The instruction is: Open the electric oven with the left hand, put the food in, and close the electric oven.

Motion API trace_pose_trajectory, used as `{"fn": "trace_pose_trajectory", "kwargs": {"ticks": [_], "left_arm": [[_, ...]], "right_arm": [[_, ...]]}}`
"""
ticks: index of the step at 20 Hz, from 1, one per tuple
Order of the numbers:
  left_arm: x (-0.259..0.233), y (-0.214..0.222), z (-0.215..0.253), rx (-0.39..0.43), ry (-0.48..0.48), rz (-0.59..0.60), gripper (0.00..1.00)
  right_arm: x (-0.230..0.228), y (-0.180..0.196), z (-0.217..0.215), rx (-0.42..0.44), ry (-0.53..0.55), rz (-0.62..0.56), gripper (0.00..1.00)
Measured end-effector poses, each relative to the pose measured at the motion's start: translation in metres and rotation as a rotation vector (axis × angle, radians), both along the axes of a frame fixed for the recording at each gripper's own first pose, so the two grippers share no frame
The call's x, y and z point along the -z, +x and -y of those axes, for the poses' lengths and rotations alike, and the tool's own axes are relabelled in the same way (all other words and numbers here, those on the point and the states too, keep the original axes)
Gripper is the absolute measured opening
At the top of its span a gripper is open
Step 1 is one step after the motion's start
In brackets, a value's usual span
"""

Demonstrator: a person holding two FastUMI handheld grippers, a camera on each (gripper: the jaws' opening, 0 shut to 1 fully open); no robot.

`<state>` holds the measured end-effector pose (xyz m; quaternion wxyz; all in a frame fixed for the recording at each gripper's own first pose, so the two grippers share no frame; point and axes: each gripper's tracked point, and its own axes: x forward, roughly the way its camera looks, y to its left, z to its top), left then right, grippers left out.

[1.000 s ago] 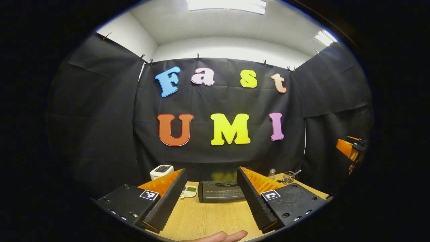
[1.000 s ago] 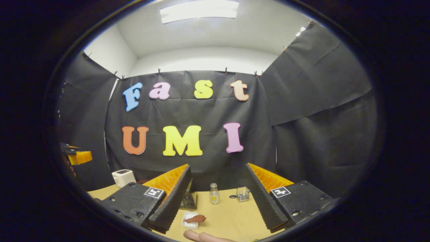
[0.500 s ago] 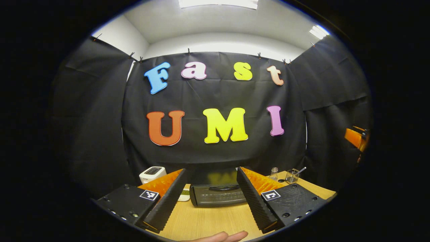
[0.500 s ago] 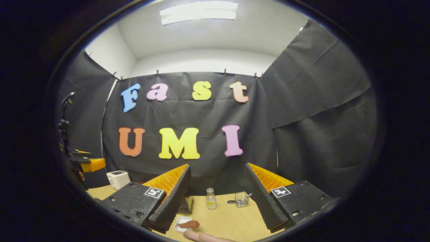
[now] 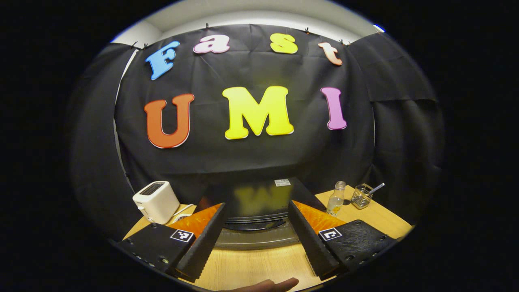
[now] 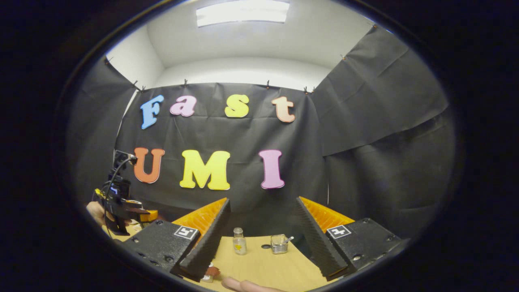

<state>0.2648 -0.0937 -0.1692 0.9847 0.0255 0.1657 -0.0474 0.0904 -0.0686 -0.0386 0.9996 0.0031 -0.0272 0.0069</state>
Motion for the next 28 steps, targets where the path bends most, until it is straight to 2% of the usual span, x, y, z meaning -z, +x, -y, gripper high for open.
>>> {"fn": "trace_pose_trajectory", "kwargs": {"ticks": [3, 4, 5, 8, 10, 12, 13, 16, 19, 20, 21, 22, 28], "left_arm": [[0.045, 0.022, 0.0, -0.003, -0.055, -0.158, 0.96], [0.055, 0.029, 0.0, -0.005, -0.07, -0.189, 0.96], [0.063, 0.033, 0.003, -0.003, -0.084, -0.215, 0.96], [0.08, 0.039, -0.002, -0.032, -0.09, -0.276, 0.94], [0.089, 0.047, -0.01, -0.058, -0.04, -0.281, 0.95], [0.089, 0.049, -0.01, -0.045, -0.03, -0.281, 0.95], [0.092, 0.046, -0.009, -0.045, -0.031, -0.295, 0.94], [0.09, 0.042, -0.009, -0.044, -0.034, -0.296, 0.95], [0.09, 0.029, -0.009, -0.044, -0.031, -0.296, 0.95], [0.09, 0.026, -0.01, -0.043, -0.03, -0.291, 0.95], [0.092, 0.02, -0.009, -0.042, -0.029, -0.286, 0.95], [0.093, 0.013, -0.008, -0.041, -0.028, -0.284, 0.95], [0.105, -0.032, -0.008, -0.042, -0.027, -0.283, 0.95]], "right_arm": [[0.007, 0.012, 0.007, -0.004, 0.0, -0.031, 0.96], [0.011, 0.015, 0.01, -0.003, -0.007, -0.042, 1.0], [0.013, 0.016, 0.014, 0.003, -0.018, -0.048, 0.96], [0.016, 0.018, 0.025, 0.03, -0.036, -0.05, 0.96], [0.02, 0.018, 0.028, 0.034, -0.028, -0.068, 0.96], [0.024, 0.014, 0.025, 0.006, 0.01, -0.099, 0.96], [0.024, 0.013, 0.025, -0.004, 0.024, -0.109, 1.0], [0.025, 0.012, 0.034, 0.014, 0.019, -0.122, 1.0], [0.026, 0.003, 0.033, 0.012, 0.025, -0.141, 1.0], [0.029, 0.001, 0.033, 0.009, 0.03, -0.148, 0.96], [0.028, -0.003, 0.031, 0.003, 0.032, -0.151, 0.96], [0.027, -0.006, 0.03, 0.002, 0.032, -0.151, 1.0], [0.026, -0.02, 0.03, -0.004, 0.038, -0.16, 1.0]]}}
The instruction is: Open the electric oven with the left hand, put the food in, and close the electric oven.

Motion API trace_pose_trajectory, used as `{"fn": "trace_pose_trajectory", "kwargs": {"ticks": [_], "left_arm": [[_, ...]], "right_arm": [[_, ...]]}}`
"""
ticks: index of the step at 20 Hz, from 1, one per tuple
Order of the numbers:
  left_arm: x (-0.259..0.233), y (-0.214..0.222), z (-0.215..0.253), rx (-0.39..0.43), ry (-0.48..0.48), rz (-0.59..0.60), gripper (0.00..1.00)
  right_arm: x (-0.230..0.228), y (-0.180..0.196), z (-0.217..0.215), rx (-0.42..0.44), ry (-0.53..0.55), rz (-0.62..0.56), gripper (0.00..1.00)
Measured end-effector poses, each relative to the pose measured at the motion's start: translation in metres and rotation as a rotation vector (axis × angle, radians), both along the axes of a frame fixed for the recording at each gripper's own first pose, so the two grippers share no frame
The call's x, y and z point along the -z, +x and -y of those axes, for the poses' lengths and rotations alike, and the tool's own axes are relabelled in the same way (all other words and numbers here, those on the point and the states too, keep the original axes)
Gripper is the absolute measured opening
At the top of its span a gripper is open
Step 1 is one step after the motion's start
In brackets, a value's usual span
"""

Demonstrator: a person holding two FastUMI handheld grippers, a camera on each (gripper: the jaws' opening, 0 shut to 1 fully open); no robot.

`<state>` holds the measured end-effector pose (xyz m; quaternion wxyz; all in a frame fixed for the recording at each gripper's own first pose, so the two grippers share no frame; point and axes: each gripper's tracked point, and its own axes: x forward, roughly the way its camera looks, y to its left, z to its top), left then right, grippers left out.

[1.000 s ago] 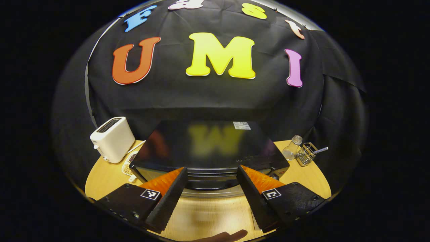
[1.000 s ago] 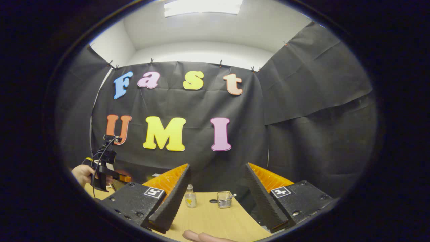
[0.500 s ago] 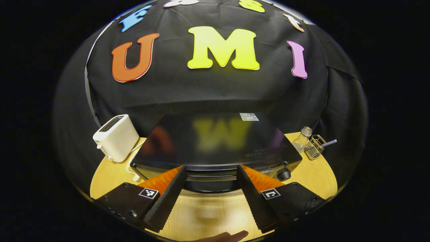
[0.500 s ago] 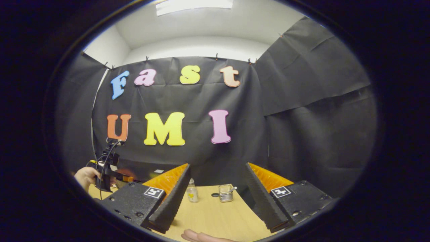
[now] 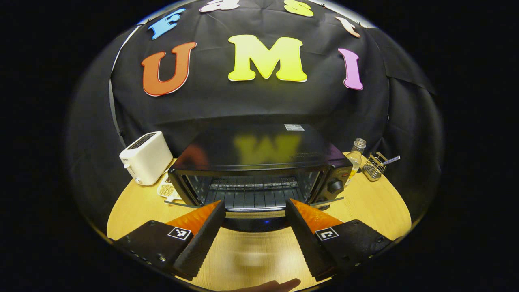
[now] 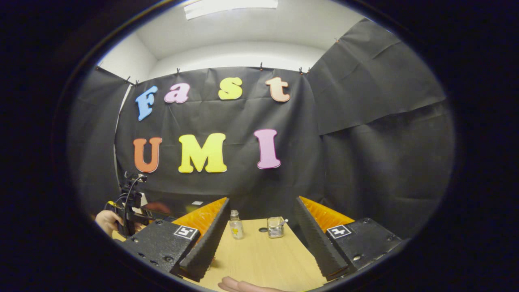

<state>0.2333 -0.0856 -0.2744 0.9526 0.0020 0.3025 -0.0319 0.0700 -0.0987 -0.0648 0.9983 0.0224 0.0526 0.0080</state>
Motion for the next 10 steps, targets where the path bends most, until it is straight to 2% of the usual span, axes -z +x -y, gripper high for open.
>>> {"fn": "trace_pose_trajectory", "kwargs": {"ticks": [7, 8, 10], "left_arm": [[0.026, -0.041, 0.003, -0.001, 0.005, 0.042, 0.95], [0.031, -0.048, 0.003, -0.004, 0.001, 0.039, 0.95], [0.039, -0.058, 0.004, -0.005, 0.001, 0.038, 0.95]], "right_arm": [[-0.013, -0.021, -0.01, -0.025, -0.003, 0.009, 1.0], [-0.011, -0.023, -0.009, -0.025, -0.002, 0.006, 0.96], [-0.012, -0.027, -0.011, -0.027, -0.01, 0.004, 1.0]]}}
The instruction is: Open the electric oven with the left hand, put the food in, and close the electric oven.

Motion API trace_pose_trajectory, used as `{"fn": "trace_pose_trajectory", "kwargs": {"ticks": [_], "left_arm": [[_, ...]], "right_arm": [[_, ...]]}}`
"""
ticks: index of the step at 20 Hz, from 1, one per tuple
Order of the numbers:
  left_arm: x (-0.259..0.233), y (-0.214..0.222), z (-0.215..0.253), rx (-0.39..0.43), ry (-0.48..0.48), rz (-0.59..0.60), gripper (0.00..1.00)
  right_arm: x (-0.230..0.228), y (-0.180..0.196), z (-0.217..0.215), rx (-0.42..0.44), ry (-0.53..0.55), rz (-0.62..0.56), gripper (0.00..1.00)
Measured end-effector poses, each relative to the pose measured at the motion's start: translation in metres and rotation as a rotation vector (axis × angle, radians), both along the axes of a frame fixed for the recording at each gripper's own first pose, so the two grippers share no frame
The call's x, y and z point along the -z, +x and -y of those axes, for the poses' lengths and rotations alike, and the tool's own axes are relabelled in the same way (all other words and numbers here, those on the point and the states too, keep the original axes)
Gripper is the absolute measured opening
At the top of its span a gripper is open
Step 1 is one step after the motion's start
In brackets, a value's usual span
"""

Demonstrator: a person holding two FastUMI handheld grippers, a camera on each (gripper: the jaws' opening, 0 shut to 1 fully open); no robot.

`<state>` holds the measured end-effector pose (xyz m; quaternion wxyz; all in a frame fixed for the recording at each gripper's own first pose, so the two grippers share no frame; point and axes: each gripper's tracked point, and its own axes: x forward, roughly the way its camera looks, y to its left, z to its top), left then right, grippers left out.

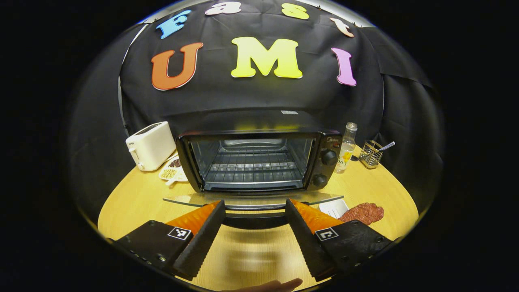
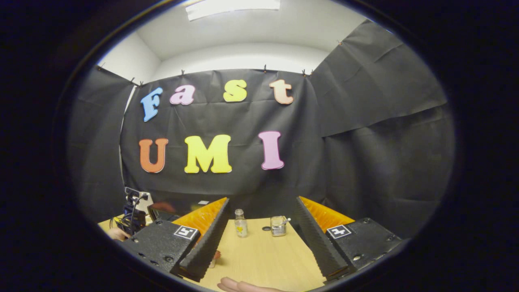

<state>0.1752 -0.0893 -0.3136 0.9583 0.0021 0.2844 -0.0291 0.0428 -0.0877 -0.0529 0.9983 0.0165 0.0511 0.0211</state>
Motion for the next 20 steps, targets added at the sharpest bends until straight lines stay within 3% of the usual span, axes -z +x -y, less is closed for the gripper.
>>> {"fn": "trace_pose_trajectory", "kwargs": {"ticks": [9, 10, 12, 15, 16, 17, 20], "left_arm": [[0.061, -0.039, 0.004, 0.0, 0.004, -0.03, 0.95], [0.07, -0.042, 0.004, 0.0, 0.004, -0.041, 0.94], [0.096, -0.051, 0.004, -0.015, -0.02, -0.113, 0.94], [0.085, -0.043, 0.004, 0.003, 0.004, -0.038, 0.94], [0.085, -0.045, 0.002, 0.008, 0.014, -0.034, 0.95], [0.083, -0.045, -0.001, 0.005, 0.014, -0.029, 0.97], [0.073, -0.048, -0.004, -0.012, -0.016, -0.006, 0.96]], "right_arm": [[-0.003, -0.012, -0.009, -0.012, -0.022, -0.003, 1.0], [-0.001, -0.012, -0.011, -0.016, -0.02, -0.008, 0.96], [0.0, -0.011, -0.021, -0.036, -0.028, -0.015, 1.0], [0.002, -0.011, -0.032, -0.055, -0.052, -0.026, 0.96], [0.005, -0.012, -0.037, -0.064, -0.055, -0.038, 1.0], [0.009, -0.011, -0.042, -0.075, -0.055, -0.055, 0.96], [0.021, -0.008, -0.054, -0.107, -0.043, -0.107, 1.0]]}}
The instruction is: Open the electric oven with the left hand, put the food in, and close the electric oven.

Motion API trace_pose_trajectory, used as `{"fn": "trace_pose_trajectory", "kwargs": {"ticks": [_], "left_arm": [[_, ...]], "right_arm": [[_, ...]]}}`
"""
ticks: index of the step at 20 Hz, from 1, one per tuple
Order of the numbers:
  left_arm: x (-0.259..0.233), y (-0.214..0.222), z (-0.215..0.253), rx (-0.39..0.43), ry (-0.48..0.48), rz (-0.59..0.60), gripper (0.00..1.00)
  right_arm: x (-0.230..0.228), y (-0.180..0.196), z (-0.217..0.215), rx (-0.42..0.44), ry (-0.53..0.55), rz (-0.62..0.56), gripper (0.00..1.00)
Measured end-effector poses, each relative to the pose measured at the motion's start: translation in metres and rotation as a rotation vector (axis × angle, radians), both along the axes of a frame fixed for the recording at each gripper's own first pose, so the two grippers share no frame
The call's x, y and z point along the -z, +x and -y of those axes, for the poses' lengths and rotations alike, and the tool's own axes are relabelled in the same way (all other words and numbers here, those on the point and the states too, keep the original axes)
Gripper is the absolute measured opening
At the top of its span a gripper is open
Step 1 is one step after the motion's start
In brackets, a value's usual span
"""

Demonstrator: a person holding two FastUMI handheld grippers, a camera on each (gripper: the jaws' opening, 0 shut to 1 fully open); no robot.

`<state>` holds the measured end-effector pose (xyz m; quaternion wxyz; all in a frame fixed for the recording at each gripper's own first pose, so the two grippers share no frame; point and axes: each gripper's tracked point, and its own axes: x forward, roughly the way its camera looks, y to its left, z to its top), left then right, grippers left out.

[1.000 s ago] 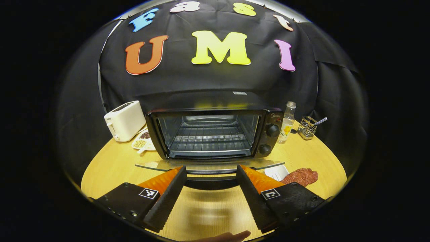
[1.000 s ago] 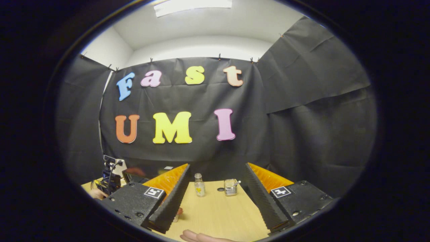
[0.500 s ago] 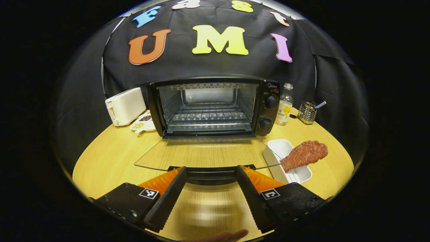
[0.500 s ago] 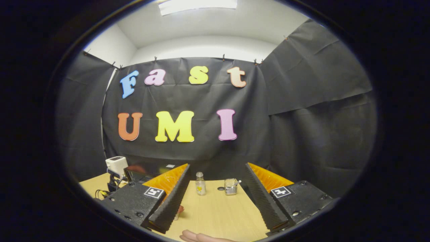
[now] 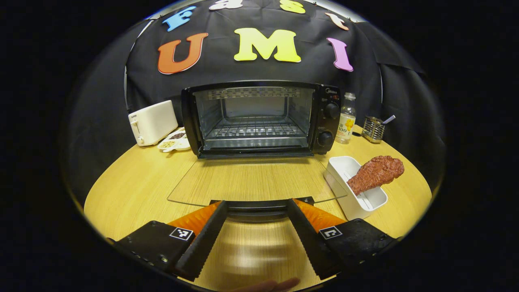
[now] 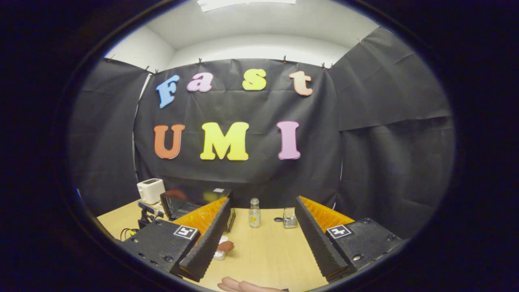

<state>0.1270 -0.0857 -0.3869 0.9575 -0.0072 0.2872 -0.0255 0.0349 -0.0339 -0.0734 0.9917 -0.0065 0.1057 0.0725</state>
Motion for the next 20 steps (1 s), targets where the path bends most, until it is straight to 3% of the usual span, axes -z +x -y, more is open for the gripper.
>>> {"fn": "trace_pose_trajectory", "kwargs": {"ticks": [2, 8, 14, 15, 16, 17, 20], "left_arm": [[-0.015, -0.005, 0.002, 0.01, -0.005, 0.032, 0.96], [-0.077, -0.021, -0.006, 0.019, -0.015, 0.142, 0.96], [-0.164, -0.046, -0.028, -0.008, 0.004, 0.325, 0.96], [-0.178, -0.05, -0.033, -0.01, 0.01, 0.353, 0.96], [-0.19, -0.054, -0.035, -0.016, 0.01, 0.376, 0.96], [-0.201, -0.059, -0.036, -0.018, 0.006, 0.391, 0.95], [-0.234, -0.074, -0.048, -0.046, -0.001, 0.442, 0.95]], "right_arm": [[0.009, 0.006, -0.007, -0.014, 0.01, -0.038, 0.96], [0.056, 0.031, -0.024, -0.053, 0.027, -0.193, 1.0], [0.154, 0.061, -0.062, -0.189, 0.119, -0.54, 1.0], [0.172, 0.066, -0.063, -0.19, 0.146, -0.598, 1.0], [0.187, 0.069, -0.065, -0.192, 0.179, -0.656, 0.94], [0.204, 0.072, -0.068, -0.197, 0.218, -0.715, 0.99], [0.245, 0.076, -0.084, -0.242, 0.338, -0.869, 0.96]]}}
